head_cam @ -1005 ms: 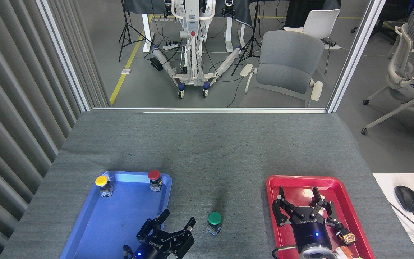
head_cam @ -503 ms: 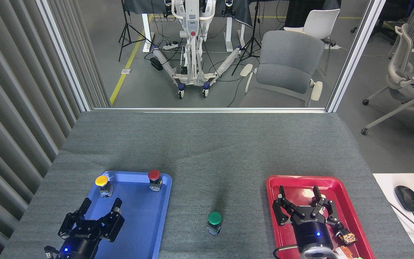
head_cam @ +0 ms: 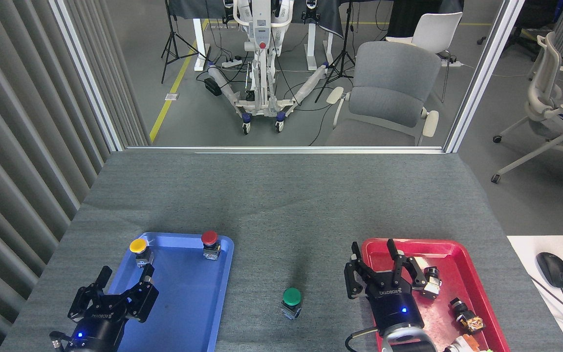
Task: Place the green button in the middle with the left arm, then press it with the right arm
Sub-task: 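Move the right gripper from the red tray toward the green button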
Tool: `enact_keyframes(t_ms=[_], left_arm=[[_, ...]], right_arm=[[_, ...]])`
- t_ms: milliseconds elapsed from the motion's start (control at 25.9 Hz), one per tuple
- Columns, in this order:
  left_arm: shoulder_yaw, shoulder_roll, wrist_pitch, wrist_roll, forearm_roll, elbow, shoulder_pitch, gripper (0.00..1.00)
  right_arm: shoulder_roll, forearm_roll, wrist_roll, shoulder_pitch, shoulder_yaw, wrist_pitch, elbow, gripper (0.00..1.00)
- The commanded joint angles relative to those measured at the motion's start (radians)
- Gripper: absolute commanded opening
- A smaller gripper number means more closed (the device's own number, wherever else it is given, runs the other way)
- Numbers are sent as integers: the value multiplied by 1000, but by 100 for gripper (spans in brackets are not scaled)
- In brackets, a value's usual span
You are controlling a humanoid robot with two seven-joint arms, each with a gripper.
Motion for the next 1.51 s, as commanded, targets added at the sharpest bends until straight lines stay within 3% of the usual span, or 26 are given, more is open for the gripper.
enact_keyframes(t_ms=[0,116,232,735,1276,1469], left_arm=[[1,-1,6,11,0,11,-16,100],[1,-2,14,24,-3,17,-16,100],[1,4,3,40,-4,28,-18,100],[-1,-13,-28,43,-3,28,-28,100],[-2,-34,-16,83,-17,29,-27,100],[-2,-33,-17,83,-15,29,-27,100]], right_arm=[[2,9,-1,-23,63,-79,3,30],[0,9,-1,-39,112,-143,9,9],[0,9,-1,-52,165,-157,17,0],[20,4,10,-138,278,-149,169,0],[38,-7,19,-141,346,-152,250,0],[60,-7,183,-140,343,-145,247,0]])
